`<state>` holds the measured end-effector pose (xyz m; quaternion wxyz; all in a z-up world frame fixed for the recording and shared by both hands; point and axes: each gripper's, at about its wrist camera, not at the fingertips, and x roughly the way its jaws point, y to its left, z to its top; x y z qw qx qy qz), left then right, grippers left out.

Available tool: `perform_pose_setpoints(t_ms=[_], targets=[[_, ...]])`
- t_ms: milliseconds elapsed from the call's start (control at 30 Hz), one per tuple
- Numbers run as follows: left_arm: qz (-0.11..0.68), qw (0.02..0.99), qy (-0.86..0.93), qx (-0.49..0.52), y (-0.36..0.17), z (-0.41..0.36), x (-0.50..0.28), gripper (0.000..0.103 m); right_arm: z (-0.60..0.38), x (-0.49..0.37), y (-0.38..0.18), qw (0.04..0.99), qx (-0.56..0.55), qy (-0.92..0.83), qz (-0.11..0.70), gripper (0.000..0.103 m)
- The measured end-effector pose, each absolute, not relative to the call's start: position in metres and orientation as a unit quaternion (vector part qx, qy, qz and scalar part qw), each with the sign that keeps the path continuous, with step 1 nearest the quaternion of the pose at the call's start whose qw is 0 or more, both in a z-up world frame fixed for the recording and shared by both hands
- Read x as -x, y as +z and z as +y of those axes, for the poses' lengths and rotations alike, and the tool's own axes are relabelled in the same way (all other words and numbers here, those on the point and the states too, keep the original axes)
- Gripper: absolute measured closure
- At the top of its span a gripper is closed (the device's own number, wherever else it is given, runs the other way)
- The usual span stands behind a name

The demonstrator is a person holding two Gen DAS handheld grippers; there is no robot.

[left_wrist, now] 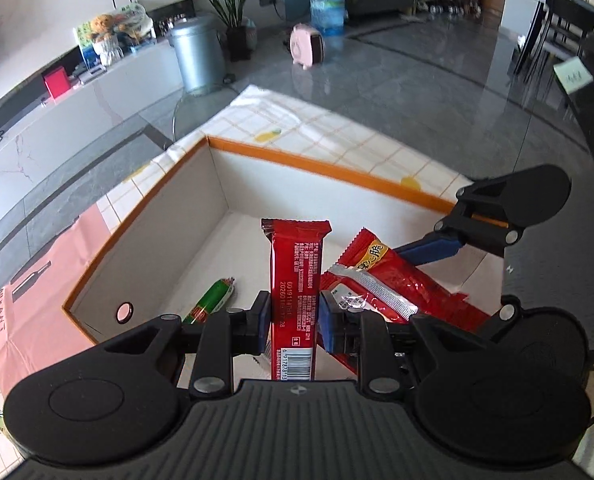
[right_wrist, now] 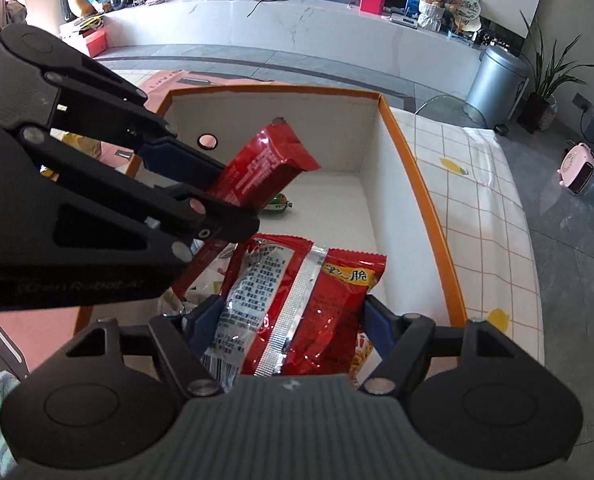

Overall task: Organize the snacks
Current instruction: 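Carry the chocolate bar and red bag into the orange box and open both tools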

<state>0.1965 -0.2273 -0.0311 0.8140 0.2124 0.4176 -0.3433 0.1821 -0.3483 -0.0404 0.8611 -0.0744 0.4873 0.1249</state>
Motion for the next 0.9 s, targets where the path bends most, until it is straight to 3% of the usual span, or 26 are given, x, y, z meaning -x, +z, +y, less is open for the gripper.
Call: perform_pose_setpoints(t_ms=[367,733,900], targets=[[0.47,0.783,-0.309,-0.263,-0.065,-0.232,-0.226,0.076,-0.334,-0.218,-0.075,0.829,0.099,0.148,0.53,0.031],[0.494,0.781,-0.299,-0.238,-0.074,-0.221,-0.236,0.074,-0.338,-0.231,-0.079,0.817,0.087,0.147,0.55,0.031],[0.491,0.788,-0.296,-0.225,-0.067,-0.212,-0.234,0.066,-0.337,-0.234,-0.073,0.816,0.087,0.14,0.554,0.028]])
